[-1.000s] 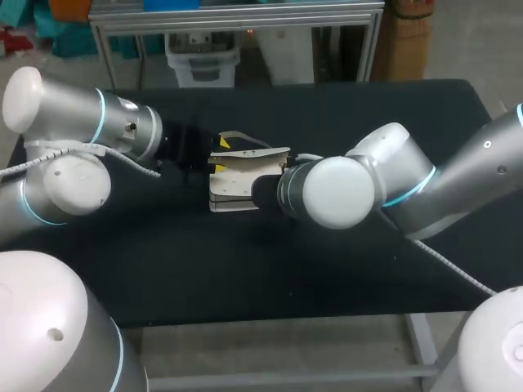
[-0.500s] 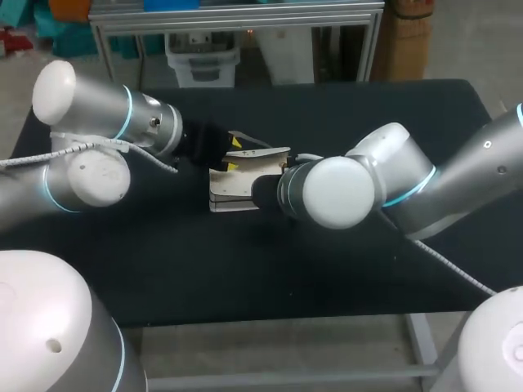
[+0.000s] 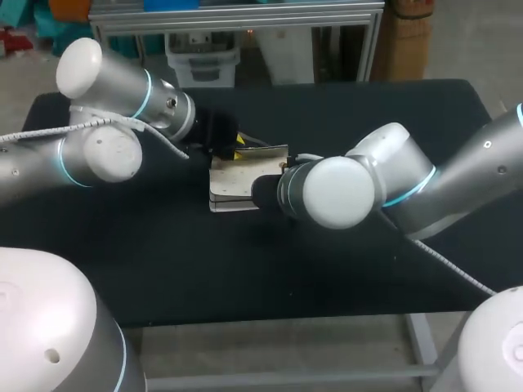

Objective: Pick up the bag, open it, inspect its contents, close it, and place it on the opposite side

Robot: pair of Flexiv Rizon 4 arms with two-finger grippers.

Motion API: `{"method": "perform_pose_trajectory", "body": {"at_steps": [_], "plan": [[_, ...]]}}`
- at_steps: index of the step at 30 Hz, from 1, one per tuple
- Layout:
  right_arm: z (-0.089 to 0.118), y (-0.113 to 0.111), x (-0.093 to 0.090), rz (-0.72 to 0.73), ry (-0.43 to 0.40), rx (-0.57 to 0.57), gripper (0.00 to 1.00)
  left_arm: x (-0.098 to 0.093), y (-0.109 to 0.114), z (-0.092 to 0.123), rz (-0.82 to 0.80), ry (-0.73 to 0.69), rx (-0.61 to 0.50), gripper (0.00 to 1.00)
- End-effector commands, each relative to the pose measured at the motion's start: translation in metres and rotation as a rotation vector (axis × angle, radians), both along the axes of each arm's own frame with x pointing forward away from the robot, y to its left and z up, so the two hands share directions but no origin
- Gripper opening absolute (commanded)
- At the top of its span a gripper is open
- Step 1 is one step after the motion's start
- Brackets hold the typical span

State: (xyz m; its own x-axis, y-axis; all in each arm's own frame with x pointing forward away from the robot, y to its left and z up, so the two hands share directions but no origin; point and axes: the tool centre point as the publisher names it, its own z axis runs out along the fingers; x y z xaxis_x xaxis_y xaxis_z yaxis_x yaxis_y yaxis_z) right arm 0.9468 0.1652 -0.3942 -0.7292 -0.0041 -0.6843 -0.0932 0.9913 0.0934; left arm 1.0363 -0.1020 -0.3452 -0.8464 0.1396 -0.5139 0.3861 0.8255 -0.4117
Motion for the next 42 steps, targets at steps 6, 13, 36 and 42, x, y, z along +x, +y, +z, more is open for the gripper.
{"method": "perform_pose_trajectory", "body": {"at_steps": [6, 13, 36, 42], "plan": [[-0.005, -0.001, -0.001, 0.001, -0.004, 0.003, 0.0, 0.015, -0.001, 0.003, 0.019, 0.082, 0.036, 0.0], [-0.005, -0.001, -0.001, 0.001, -0.004, 0.003, 0.0, 0.022, 0.004, 0.012, 0.033, 0.248, 0.043, 0.0], [0.032, -0.002, -0.006, 0.039, 0.023, 0.038, 1.0, 0.03, 0.008, 0.042, 0.086, 0.527, -0.023, 0.0], [0.063, -0.009, -0.014, 0.062, 0.007, 0.084, 1.0, 0.031, 0.012, 0.052, 0.13, 0.525, -0.055, 0.0]]}}
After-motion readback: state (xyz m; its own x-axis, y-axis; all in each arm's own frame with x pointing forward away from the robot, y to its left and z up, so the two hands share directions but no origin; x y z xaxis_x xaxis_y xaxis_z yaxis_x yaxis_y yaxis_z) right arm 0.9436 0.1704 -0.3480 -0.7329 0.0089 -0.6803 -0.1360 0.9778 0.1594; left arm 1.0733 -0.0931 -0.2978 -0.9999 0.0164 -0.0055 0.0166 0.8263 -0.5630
